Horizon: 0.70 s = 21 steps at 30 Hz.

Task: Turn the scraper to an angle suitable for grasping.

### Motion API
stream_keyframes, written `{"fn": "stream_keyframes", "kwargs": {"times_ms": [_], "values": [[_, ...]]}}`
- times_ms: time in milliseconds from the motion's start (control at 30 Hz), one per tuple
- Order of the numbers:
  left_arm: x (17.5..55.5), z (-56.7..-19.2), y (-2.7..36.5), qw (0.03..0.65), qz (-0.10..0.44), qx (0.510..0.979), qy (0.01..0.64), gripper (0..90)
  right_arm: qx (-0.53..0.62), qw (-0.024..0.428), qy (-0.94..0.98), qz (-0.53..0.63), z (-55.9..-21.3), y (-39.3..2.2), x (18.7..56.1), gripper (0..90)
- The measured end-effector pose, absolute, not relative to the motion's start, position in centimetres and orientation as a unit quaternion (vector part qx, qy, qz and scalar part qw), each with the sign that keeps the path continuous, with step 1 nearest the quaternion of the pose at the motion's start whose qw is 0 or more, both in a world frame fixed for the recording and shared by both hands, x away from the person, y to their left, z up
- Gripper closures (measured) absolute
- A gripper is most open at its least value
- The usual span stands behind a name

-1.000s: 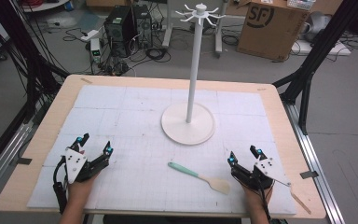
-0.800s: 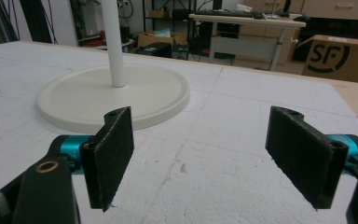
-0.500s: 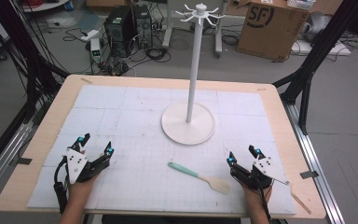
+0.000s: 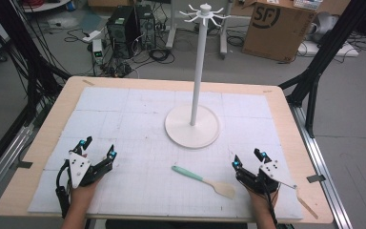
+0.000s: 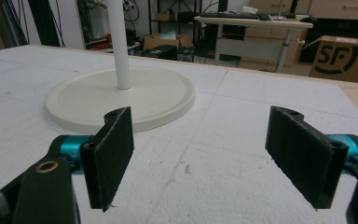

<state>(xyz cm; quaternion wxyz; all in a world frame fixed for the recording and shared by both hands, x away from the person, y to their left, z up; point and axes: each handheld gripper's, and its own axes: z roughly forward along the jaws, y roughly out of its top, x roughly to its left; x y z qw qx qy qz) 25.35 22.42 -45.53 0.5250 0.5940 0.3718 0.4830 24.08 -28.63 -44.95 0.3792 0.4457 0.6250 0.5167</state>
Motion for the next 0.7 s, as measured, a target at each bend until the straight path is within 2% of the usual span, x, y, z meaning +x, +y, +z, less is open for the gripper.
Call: {"fn": "stream_keyframes", "kwargs": {"times_ms": [700], "values": [[25.44, -45.51, 22.47, 0.526, 0.478, 0.595, 0.374, 24.3, 0.449, 0.379, 0.63, 0.508, -44.92, -28.46, 24.17, 23.0]]}}
